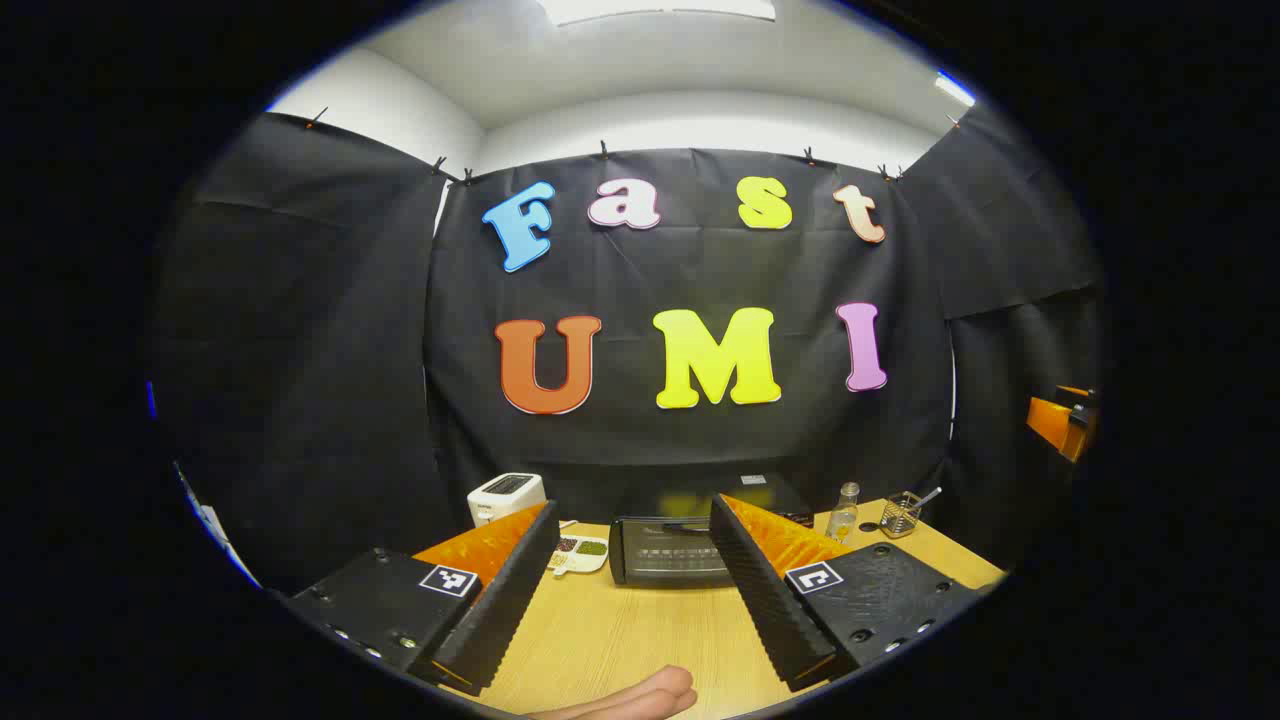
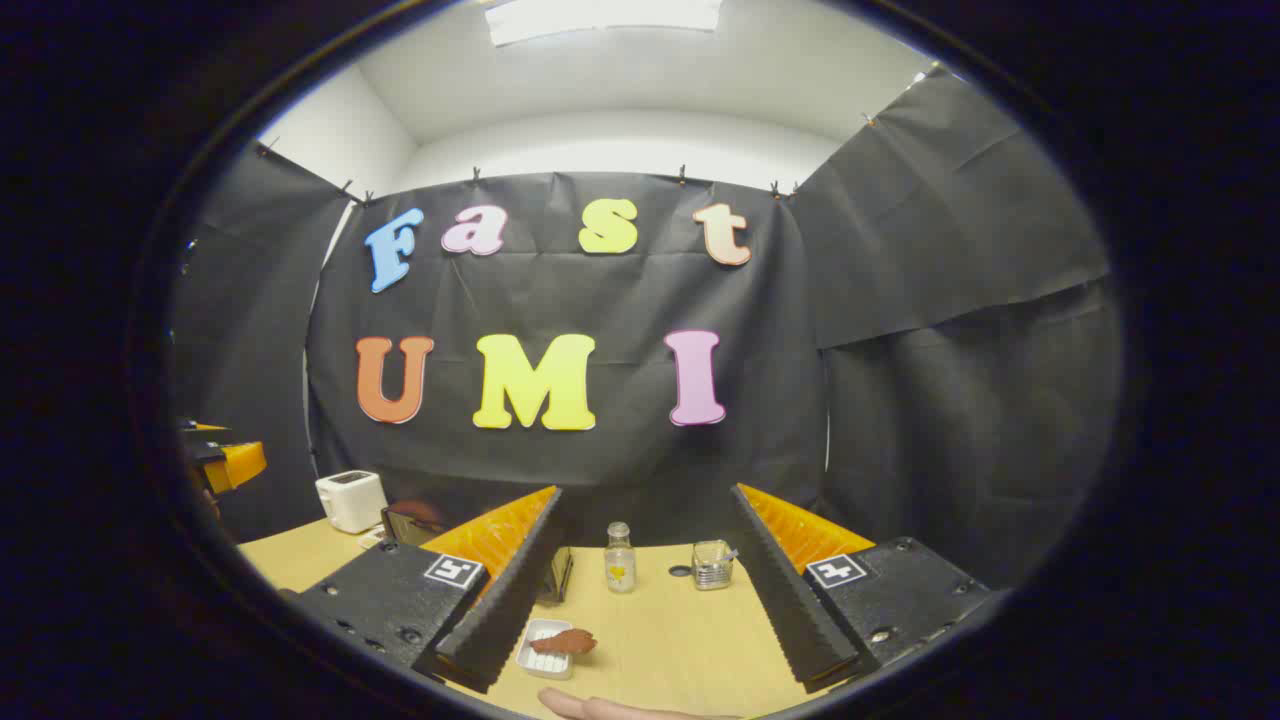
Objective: Open the electric oven with the left hand, put the food in, and close the electric oven.
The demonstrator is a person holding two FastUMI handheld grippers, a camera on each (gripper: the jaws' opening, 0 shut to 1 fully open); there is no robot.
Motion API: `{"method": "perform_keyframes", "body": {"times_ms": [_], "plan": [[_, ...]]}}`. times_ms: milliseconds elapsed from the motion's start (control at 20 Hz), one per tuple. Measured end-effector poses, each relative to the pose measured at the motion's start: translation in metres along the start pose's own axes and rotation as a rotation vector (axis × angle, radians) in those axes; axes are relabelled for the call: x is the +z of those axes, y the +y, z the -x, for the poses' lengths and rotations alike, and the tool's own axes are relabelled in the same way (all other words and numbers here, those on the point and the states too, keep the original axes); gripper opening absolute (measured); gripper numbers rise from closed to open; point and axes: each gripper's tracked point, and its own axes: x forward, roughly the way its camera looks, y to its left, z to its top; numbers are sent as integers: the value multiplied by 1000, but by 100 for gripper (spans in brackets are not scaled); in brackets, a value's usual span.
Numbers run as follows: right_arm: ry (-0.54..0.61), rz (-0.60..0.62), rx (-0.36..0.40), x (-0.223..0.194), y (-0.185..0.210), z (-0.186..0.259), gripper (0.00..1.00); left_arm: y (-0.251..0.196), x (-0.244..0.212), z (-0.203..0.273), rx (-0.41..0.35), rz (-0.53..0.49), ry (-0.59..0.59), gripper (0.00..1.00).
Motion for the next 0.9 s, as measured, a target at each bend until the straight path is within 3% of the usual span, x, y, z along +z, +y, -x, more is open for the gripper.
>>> {"method": "perform_keyframes", "body": {"times_ms": [600,900], "plan": [[-4,-1,2,-1,-15,-10,100,-6,8,-18,5,13,-22,96],[-26,12,3,-1,-22,-20,100,-26,6,-64,-27,59,-34,96]]}}
